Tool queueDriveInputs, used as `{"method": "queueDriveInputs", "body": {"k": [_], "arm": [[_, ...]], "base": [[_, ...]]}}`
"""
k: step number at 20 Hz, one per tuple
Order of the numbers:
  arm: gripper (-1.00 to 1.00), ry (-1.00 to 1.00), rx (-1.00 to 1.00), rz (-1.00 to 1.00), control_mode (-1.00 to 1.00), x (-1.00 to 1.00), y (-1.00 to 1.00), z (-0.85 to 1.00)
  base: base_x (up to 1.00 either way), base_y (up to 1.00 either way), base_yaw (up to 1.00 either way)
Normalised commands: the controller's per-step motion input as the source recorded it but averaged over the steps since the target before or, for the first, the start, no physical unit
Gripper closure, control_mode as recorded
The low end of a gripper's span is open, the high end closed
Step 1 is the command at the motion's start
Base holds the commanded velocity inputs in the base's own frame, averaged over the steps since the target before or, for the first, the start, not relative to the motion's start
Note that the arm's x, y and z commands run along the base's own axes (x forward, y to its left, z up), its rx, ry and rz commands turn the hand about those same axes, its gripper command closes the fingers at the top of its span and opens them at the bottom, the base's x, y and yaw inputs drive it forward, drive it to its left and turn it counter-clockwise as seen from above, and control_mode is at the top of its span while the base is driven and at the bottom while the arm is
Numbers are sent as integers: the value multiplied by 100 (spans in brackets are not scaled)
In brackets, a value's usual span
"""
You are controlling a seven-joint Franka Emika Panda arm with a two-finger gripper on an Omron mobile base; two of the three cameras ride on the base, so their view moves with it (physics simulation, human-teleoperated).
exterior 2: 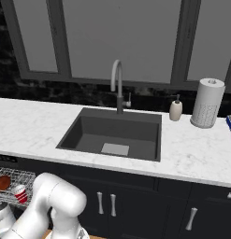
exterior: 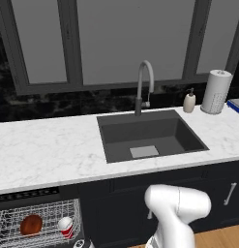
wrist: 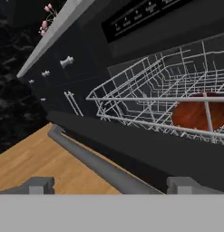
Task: Pick up the cup and bowl from the counter, place them in the dishwasher, and close the dishwasher door.
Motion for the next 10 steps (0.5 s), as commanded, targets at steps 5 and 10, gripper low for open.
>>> {"method": "queueDriveInputs", "body": {"k": [5, 10], "arm": [[-100, -1, 17, -32, -100, 100, -100, -62], [-100, 0, 2, -44, -100, 60, -72, -97]], "base": [[0, 0, 0], [0, 0, 0]]}}
